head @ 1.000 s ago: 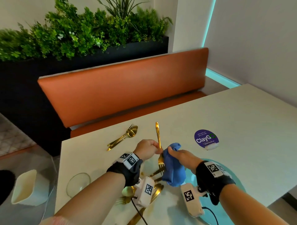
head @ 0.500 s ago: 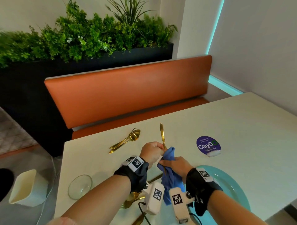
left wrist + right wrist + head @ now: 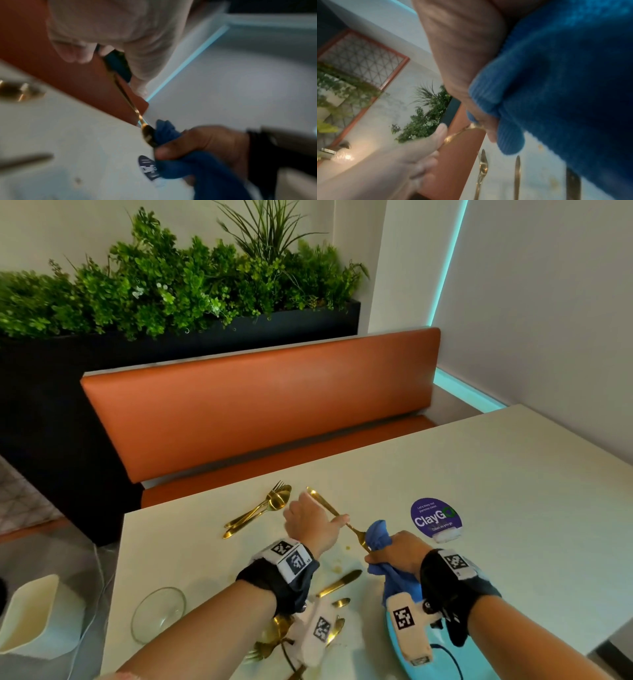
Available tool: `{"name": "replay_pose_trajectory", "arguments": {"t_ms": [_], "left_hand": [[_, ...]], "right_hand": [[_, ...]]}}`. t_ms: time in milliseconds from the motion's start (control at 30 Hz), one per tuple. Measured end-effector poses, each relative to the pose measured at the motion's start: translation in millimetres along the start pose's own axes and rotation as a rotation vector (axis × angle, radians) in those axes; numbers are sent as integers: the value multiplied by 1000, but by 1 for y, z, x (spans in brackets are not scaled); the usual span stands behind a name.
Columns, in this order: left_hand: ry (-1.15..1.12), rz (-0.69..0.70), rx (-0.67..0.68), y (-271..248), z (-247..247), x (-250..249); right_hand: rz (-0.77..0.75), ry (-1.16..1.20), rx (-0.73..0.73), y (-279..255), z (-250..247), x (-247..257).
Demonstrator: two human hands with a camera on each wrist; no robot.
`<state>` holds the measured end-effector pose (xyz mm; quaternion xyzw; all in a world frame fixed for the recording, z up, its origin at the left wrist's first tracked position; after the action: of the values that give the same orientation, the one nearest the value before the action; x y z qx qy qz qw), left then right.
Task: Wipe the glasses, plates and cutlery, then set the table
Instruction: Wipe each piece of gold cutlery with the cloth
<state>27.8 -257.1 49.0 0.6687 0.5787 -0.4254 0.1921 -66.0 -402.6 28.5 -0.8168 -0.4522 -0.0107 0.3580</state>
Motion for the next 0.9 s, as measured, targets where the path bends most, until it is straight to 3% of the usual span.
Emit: {"name": "replay_pose_trajectory", "arguments": {"t_ms": [100, 133, 200, 300, 400, 500, 600, 733, 900], "left_hand": [[530, 443, 6, -8, -10, -25], [638, 527, 69, -8, -10, -27], [729, 560, 155, -7, -13, -25], [712, 492, 210, -4, -15, -19], [579, 320, 281, -2, -10, -1], [365, 84, 324, 2, -8, 21], [0, -114, 314, 1, -3, 35], [-258, -144, 318, -9, 10, 21], [-262, -57, 302, -12, 25, 3]], "right_hand": [[-11, -184, 36, 0, -13, -4], [-8, -219, 45, 2, -18, -6], [0, -271, 44, 7, -26, -11], [-1, -299, 22, 12, -40, -13], [2, -173, -95, 13, -59, -12], [23, 387, -221, 18, -71, -25], [65, 999, -188, 18, -58, -35], [108, 1302, -87, 21, -25, -28], [39, 1524, 18, 24, -4, -2]]}}
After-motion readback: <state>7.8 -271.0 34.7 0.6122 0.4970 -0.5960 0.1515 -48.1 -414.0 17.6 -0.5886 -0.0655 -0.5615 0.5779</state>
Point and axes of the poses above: each hand's wrist, its own y-axis towards the middle knuckle, its own z-axis out of the palm, x = y × z, the point moved 6 cm from there along y, towards the middle knuckle, and after that the axes turned 15 degrees about -y, right-handed, at the moved point
